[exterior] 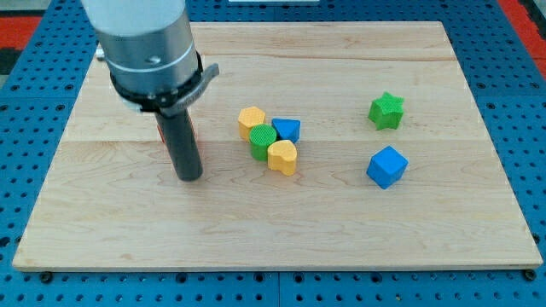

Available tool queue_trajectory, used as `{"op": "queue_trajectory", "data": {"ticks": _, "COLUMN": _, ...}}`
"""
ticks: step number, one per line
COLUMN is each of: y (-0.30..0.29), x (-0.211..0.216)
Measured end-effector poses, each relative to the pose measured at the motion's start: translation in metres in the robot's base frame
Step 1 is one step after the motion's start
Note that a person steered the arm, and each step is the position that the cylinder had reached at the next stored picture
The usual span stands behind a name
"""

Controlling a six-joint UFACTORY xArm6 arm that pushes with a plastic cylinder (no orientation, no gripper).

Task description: Push both red blocks towards diagonally right side of yellow hexagon

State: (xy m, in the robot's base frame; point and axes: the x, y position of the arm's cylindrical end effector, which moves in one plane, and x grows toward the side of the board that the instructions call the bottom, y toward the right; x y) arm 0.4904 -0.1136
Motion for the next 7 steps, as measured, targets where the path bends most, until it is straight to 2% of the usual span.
{"op": "queue_trajectory", "data": {"ticks": 2, "y": -0.024, "x": -0.062}}
{"op": "queue_trajectory", "data": {"ticks": 4, "y": -0.096, "x": -0.101}}
{"op": "queue_trajectory", "data": {"ticks": 5, "y": -0.099, "x": -0.135}}
{"op": "queue_trajectory", "data": {"ticks": 6, "y": -0.051, "x": -0.160}}
{"op": "queue_trajectory", "data": {"ticks": 7, "y": -0.035, "x": -0.146}}
